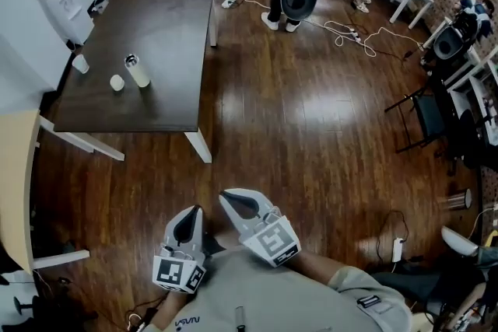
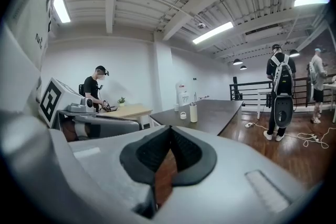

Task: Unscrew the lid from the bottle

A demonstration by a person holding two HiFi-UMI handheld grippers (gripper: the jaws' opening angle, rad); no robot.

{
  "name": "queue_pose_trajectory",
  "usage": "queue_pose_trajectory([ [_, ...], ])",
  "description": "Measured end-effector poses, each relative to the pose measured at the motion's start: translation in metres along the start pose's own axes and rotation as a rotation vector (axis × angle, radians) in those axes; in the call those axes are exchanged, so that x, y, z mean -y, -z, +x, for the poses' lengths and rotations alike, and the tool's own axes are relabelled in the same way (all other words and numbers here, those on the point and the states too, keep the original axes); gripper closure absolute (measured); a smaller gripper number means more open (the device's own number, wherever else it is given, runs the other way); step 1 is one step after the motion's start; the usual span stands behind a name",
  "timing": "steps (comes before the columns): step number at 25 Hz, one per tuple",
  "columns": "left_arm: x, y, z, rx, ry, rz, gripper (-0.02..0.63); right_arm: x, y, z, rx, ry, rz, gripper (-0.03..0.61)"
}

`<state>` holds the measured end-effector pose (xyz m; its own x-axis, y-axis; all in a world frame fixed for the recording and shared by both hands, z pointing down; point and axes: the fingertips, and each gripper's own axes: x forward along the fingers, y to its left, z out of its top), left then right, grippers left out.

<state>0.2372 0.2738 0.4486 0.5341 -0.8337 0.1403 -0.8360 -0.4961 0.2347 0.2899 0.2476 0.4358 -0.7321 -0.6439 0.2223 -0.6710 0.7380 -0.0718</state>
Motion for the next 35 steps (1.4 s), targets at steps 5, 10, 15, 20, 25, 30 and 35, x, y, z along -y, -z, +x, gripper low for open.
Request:
queue_pose_trajectory([
  [5, 0.043, 0.005, -0.006, 0.009, -0.023, 0.034, 0.612, -0.001, 0.01, -0.045, 0.005, -0.018, -0.018, 0.578],
  [10, 0.059, 0.007, -0.019, 0.032, -0.079, 0.049, 0.612, -0.006, 0.012, -0.067, 0.049, -0.038, -0.037, 0.578],
  [15, 0.06, 0.012, -0.032, 0.047, -0.13, 0.038, 0.612, -0.021, 0.013, -0.074, 0.07, -0.088, -0.061, 0.58],
  [20, 0.064, 0.015, -0.043, 0.068, -0.159, 0.037, 0.612, -0.034, 0.015, -0.078, 0.077, -0.122, -0.084, 0.58],
  [25, 0.068, 0.015, -0.049, 0.087, -0.166, 0.043, 0.612, -0.037, 0.016, -0.082, 0.074, -0.13, -0.104, 0.58],
  [30, 0.07, 0.014, -0.055, 0.093, -0.175, 0.047, 0.612, -0.042, 0.017, -0.084, 0.069, -0.139, -0.101, 0.581],
  [35, 0.065, 0.012, -0.064, 0.104, -0.198, 0.051, 0.612, -0.05, 0.012, -0.08, 0.077, -0.158, -0.126, 0.58],
])
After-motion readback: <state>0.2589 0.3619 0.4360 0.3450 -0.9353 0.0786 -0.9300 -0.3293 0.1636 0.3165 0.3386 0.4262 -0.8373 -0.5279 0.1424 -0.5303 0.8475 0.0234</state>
